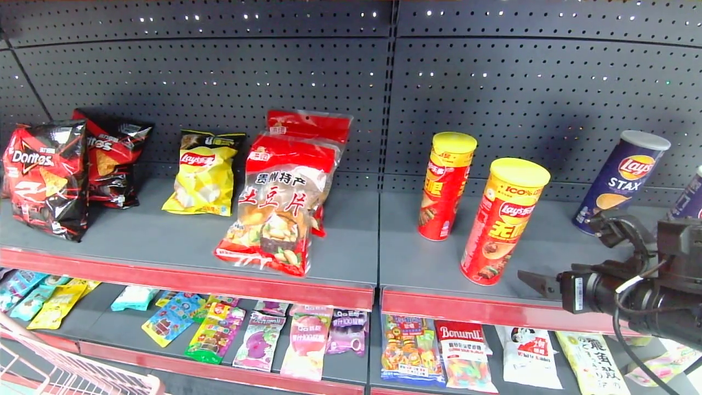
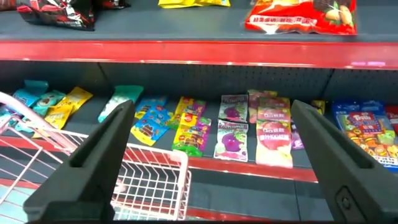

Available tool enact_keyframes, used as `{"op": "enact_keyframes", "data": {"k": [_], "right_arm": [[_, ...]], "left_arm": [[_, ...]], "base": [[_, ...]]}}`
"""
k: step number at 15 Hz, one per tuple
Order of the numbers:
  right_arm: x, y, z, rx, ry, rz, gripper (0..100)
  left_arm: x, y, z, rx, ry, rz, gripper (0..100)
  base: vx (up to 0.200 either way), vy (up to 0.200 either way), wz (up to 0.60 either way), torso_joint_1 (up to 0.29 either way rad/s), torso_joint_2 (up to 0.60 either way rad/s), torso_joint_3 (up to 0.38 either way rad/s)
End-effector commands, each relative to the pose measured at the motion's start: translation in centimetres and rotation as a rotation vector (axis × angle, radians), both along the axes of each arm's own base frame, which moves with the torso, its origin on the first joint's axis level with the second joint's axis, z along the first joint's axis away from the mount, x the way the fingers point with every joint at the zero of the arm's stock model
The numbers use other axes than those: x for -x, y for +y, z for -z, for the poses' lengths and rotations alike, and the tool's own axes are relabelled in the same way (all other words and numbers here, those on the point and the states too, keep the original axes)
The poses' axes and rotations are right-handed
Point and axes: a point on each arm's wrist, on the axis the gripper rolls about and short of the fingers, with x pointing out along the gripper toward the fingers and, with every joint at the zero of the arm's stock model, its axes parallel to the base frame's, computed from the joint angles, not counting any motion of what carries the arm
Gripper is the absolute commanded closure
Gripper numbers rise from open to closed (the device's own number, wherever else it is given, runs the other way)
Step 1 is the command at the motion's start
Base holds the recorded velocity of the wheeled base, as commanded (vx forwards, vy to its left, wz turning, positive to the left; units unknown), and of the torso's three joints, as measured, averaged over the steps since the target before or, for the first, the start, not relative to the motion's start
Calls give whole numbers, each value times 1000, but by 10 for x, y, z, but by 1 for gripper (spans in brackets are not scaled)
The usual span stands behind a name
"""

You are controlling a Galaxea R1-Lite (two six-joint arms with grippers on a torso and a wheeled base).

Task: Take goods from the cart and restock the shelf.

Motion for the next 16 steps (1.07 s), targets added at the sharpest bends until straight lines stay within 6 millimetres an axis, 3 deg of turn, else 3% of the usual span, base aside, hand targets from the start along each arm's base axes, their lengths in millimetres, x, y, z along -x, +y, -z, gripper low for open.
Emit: {"op": "enact_keyframes", "data": {"k": [1,16], "right_arm": [[-6,1,7,5,23,0,0],[-31,-2,13,26,19,57,0]], "left_arm": [[0,0,0,-2,3,1,0],[0,0,0,-2,3,0,0]], "base": [[0,0,0,0,0,0],[0,0,0,0,0,0]]}}
